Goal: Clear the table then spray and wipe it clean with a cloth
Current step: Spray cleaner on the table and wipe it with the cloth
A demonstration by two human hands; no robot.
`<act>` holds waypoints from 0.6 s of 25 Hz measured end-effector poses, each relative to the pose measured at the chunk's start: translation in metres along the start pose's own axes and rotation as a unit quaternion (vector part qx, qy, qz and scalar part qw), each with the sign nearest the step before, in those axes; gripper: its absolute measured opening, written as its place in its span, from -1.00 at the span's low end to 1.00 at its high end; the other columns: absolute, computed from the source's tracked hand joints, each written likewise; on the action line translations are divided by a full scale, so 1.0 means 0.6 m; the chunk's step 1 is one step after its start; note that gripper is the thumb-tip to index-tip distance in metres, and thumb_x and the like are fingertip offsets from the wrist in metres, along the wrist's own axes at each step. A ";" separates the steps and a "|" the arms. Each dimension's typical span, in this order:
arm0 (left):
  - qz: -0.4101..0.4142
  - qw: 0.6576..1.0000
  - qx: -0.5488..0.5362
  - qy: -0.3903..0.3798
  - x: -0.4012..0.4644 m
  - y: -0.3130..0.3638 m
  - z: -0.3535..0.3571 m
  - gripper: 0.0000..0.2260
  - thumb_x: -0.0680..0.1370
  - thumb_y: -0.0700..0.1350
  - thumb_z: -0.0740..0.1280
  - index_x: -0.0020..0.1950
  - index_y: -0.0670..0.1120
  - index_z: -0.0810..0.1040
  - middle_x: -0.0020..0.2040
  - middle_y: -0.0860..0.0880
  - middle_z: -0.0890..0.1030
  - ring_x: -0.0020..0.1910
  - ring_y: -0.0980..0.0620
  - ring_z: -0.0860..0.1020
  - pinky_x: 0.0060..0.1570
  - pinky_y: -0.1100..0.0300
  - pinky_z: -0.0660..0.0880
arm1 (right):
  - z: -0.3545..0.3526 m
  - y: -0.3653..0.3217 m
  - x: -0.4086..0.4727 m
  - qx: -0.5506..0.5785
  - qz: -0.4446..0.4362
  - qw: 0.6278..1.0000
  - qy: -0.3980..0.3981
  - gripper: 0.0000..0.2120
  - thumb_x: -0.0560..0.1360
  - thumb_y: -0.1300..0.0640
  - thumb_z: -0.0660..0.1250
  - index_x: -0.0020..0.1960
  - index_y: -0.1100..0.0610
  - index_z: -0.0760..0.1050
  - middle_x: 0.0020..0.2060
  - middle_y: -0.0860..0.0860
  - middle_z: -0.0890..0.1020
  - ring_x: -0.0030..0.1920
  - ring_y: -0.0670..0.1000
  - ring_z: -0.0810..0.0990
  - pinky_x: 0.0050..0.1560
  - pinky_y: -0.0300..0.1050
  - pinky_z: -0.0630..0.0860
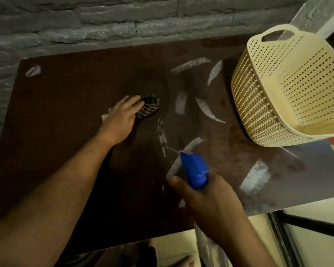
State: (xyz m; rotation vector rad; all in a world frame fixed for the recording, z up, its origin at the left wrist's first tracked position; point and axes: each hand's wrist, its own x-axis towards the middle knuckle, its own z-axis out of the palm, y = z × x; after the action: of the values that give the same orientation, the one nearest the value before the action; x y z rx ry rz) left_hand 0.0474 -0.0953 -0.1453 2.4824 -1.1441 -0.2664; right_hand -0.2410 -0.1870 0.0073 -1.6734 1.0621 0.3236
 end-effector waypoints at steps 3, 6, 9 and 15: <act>-0.070 0.997 -0.014 0.023 0.003 -0.085 -0.054 -0.55 0.61 -0.29 0.14 0.47 0.01 0.33 0.53 0.02 0.21 0.53 -0.02 0.08 0.49 -0.06 0.02 | 0.001 -0.004 -0.009 -0.009 -0.017 0.999 0.037 -0.71 0.37 -0.27 0.40 -0.25 -0.10 0.41 -0.39 -0.10 0.61 -0.41 -0.17 0.55 -0.40 -0.32 0.36; -0.091 0.995 -0.009 0.032 0.042 -0.084 -0.063 -0.56 0.61 -0.29 0.11 0.48 -0.02 0.32 0.54 0.00 0.20 0.53 -0.05 0.06 0.49 0.08 -0.05 | 0.010 -0.022 0.006 0.013 -0.056 0.996 0.063 -0.73 0.37 -0.24 0.40 -0.23 -0.08 0.45 -0.40 -0.14 0.64 -0.42 -0.16 0.58 -0.35 -0.27 0.45; -0.100 0.994 0.000 0.044 0.042 -0.077 -0.056 -0.56 0.62 -0.26 0.10 0.49 -0.01 0.30 0.54 0.04 0.19 0.54 -0.01 0.04 0.45 0.12 -0.12 | 0.013 -0.031 0.023 0.020 -0.045 0.996 0.074 -0.70 0.38 -0.25 0.38 -0.21 -0.02 0.47 -0.40 0.01 0.63 -0.41 -0.06 0.60 -0.33 -0.16 0.47; -0.040 0.999 -0.004 0.020 -0.014 -0.005 -0.022 -0.54 0.58 -0.30 0.12 0.47 0.00 0.33 0.52 0.01 0.25 0.51 -0.10 0.12 0.47 -0.17 0.07 | 0.031 0.020 -0.017 -0.010 -0.008 0.998 0.058 -0.69 0.35 -0.28 0.40 -0.22 -0.07 0.43 -0.38 -0.02 0.61 -0.35 -0.03 0.60 -0.29 -0.13 0.47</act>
State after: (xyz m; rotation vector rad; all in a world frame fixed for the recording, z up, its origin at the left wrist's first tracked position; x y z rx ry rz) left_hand 0.0486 -0.0834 -0.1345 2.5190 -1.0265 -0.2417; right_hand -0.2508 -0.1663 -0.0009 -1.7353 1.1334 0.2282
